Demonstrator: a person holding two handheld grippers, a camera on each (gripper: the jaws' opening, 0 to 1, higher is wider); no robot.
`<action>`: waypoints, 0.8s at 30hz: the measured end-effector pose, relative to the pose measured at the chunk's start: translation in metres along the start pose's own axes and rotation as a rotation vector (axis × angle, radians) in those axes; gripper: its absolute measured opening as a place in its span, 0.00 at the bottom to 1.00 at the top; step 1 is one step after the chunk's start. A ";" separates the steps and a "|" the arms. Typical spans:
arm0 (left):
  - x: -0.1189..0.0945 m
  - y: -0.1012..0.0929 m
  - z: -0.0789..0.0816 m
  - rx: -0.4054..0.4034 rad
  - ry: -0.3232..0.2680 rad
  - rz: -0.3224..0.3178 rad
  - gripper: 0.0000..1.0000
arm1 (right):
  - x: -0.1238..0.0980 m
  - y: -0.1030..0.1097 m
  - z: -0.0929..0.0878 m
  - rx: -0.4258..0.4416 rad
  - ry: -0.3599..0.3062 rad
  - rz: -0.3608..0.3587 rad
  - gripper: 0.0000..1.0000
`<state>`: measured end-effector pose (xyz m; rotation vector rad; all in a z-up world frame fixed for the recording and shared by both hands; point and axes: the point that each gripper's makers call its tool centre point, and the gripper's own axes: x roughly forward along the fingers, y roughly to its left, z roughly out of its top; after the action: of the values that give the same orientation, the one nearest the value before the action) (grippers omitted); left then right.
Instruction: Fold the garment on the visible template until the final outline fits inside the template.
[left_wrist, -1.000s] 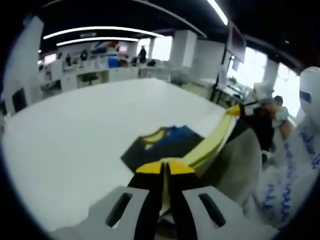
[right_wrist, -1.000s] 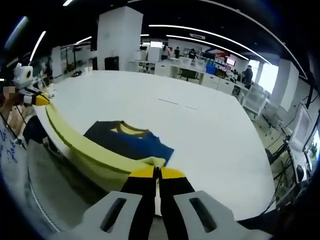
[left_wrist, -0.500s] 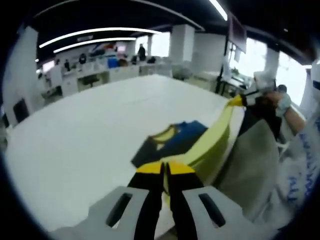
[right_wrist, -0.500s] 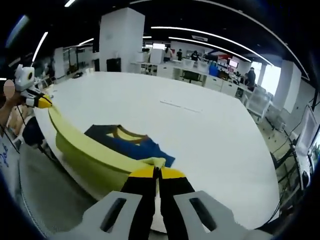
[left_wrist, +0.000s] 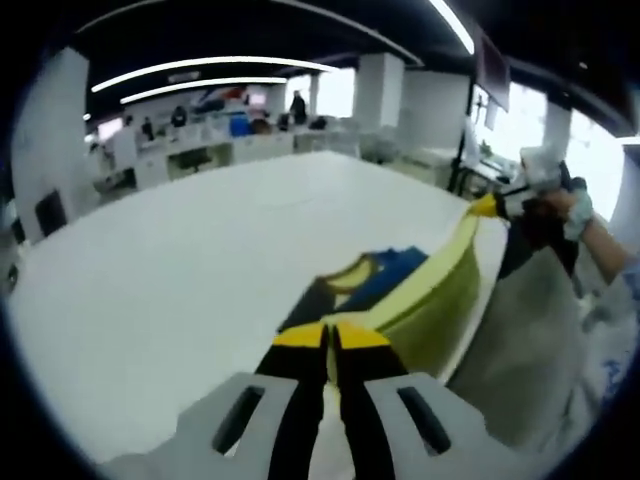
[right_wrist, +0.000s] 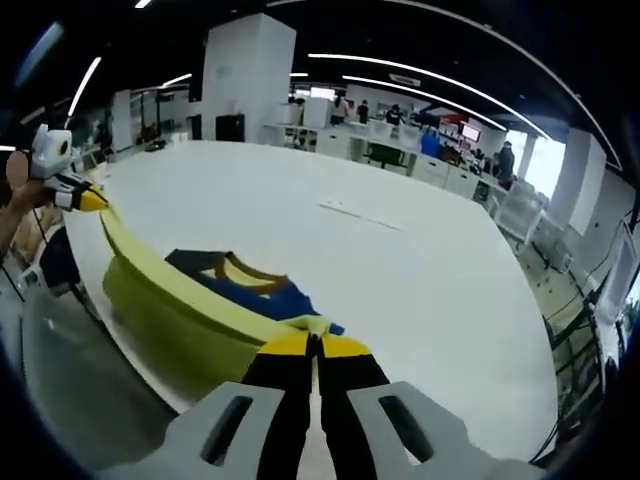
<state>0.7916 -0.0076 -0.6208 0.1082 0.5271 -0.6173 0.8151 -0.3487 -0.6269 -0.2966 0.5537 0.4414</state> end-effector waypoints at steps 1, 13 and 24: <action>0.001 0.001 0.000 -0.001 -0.001 -0.001 0.00 | 0.001 0.000 0.001 -0.001 0.000 -0.001 0.02; 0.014 0.017 -0.005 -0.041 -0.001 0.016 0.00 | 0.019 0.002 0.002 -0.037 0.016 -0.005 0.02; 0.033 0.025 -0.012 -0.016 0.024 0.029 0.00 | 0.036 -0.004 -0.008 -0.035 0.035 -0.011 0.02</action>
<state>0.8237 -0.0017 -0.6496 0.1082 0.5529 -0.5843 0.8404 -0.3438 -0.6529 -0.3408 0.5787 0.4364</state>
